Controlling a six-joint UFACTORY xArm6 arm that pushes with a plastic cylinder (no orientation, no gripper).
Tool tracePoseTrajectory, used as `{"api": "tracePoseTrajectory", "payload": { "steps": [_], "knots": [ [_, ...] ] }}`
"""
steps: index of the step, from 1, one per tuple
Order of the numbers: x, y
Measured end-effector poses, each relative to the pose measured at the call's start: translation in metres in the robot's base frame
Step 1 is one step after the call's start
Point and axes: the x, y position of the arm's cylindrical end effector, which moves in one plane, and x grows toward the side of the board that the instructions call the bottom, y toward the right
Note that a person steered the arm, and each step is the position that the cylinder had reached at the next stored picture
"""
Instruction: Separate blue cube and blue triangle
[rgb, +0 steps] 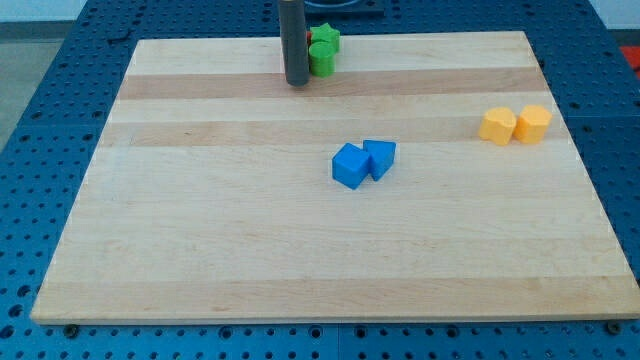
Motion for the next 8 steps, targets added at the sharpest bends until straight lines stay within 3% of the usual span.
{"api": "tracePoseTrajectory", "payload": {
  "steps": [2,8],
  "knots": [
    [0.028,0.022],
    [0.048,0.043]
  ]
}}
